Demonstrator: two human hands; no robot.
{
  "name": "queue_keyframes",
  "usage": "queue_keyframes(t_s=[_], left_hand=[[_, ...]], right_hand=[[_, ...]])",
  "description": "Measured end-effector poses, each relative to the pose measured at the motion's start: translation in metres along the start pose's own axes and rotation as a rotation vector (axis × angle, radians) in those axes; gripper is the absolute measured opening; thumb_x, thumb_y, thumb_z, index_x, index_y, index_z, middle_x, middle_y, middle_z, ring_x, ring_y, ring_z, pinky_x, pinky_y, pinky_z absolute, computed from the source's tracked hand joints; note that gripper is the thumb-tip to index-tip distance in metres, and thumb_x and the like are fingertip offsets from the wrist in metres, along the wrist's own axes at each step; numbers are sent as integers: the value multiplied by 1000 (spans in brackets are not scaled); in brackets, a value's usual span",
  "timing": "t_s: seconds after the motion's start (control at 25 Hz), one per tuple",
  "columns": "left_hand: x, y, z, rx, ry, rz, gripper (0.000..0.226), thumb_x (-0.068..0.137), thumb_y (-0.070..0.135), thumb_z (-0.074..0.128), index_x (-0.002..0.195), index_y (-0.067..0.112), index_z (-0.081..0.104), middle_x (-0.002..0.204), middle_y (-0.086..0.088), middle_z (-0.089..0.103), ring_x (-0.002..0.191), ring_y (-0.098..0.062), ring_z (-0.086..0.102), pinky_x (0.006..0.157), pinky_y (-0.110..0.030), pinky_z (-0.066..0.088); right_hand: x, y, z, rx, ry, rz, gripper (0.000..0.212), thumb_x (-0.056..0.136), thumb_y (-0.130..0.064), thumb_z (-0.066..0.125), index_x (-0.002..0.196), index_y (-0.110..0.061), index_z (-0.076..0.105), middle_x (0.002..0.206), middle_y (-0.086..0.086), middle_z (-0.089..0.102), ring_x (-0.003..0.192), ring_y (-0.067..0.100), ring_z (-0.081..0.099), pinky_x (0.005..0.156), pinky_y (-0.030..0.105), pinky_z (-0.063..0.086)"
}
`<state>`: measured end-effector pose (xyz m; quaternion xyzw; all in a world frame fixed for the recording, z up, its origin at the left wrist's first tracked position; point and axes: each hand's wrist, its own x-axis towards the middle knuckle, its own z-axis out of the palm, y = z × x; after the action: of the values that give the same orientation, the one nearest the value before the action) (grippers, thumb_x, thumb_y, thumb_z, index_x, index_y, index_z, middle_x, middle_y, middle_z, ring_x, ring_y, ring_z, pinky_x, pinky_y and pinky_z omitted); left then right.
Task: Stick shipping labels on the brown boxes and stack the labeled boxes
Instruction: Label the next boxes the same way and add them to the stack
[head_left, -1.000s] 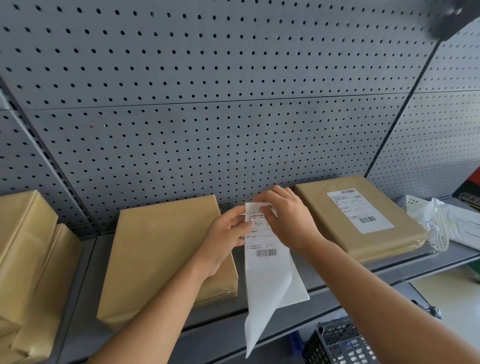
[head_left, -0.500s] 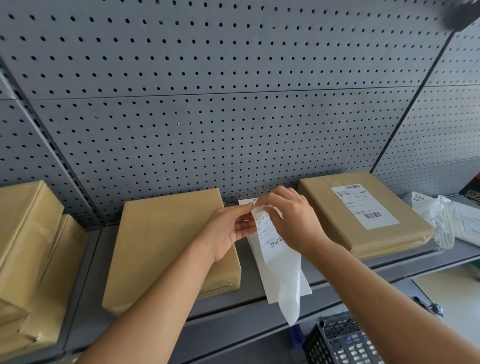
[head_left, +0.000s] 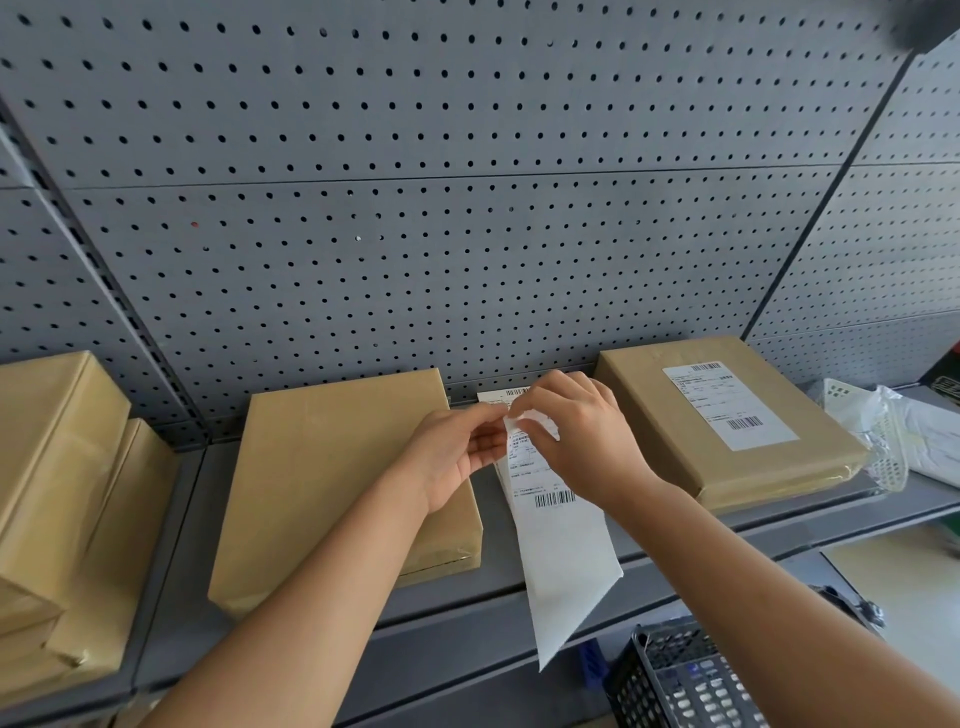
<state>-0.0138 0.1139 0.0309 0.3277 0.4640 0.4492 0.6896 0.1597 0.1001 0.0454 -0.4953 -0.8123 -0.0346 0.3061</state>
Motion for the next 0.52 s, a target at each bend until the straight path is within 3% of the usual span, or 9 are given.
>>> queue_keyframes(t_s=[0.16,0.28,0.36,0.44,0.52], left_hand=[[-2,0,4,34,48,2,20,93,12,71,103,-4,71,87,-15,69,76,-22,66,75,-31,61],[0,-1,6,86,75,3,17,97,13,65,97,-2,72,75,-9,75,68,-19,69,63,-28,59],[-3,0,6,113,87,-10,17,98,14,64,94,0,72,71,-7,76,63,-17,71,60,-27,58],[-8,3,8,147,90,-27,16,96,16,68,89,1,72,69,-8,75,58,-20,71,52,-26,55],[-10,8,10,225,115,-32,29,94,12,69,65,10,69,51,-3,67,44,-16,62,43,-20,45]], right_hand=[[0,-4,-2,3,-13,2,12,87,-12,72,92,-23,69,93,-5,62,91,23,58,95,45,48],[-3,-8,-9,55,-29,-1,10,92,-10,65,94,-19,64,99,-7,66,100,19,59,109,49,40],[-5,-11,-19,145,-19,45,7,97,-10,60,98,-17,63,101,-8,68,104,14,59,111,45,39],[-5,-15,-33,234,-11,110,8,99,-10,56,100,-16,60,103,-7,69,95,10,59,98,36,46],[-2,-18,-49,297,0,157,9,99,-8,54,99,-16,57,104,-5,69,81,1,55,79,29,46]])
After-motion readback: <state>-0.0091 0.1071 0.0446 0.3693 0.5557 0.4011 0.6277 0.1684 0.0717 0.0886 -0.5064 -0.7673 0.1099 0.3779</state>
